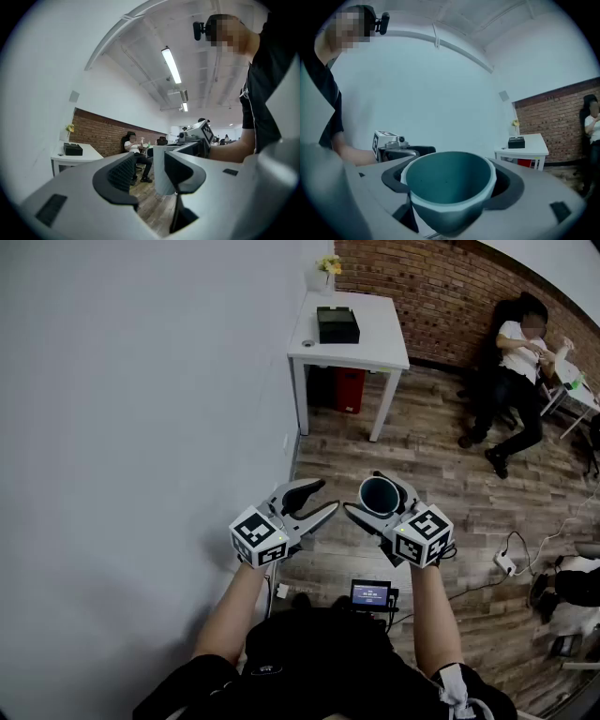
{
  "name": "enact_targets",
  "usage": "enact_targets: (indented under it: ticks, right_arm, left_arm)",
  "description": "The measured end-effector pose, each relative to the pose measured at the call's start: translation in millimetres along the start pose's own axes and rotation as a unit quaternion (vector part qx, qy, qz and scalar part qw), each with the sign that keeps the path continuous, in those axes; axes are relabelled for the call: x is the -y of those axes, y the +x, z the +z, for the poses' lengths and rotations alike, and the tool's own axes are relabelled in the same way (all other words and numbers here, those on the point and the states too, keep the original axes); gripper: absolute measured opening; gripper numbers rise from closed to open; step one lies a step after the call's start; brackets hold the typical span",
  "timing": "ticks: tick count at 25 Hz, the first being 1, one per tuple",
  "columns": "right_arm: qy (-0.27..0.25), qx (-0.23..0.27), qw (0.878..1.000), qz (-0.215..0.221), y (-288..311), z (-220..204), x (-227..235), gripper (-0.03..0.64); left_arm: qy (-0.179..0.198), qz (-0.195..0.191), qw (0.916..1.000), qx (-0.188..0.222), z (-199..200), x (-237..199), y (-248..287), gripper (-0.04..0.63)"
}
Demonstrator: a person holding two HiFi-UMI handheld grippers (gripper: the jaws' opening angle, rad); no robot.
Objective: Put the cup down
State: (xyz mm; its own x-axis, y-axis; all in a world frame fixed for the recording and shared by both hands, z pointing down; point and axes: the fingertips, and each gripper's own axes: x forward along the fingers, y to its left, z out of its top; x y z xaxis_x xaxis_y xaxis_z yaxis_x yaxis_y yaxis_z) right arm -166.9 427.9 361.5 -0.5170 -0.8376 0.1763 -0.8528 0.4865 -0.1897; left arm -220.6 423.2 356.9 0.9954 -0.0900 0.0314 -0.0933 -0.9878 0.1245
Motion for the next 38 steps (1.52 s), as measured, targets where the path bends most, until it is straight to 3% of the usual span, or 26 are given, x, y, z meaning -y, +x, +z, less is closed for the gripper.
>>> enact_targets:
  ticks: [19,38]
  right_arm:
    - [0.003,0.009,1.0,0.008,-1.7,5.1,7.0,0.43]
    - [-0.008,0.005,0.999,0.036,-41.4,3.1,43.7,0.43]
  left_arm:
    - [0.0,0.001,1.0,-0.003,-0.3,-2.2,8.3,0.202]
    - [0.014,0.02,0.9997,-0.007,-3.2,23.9,60.5,0.202]
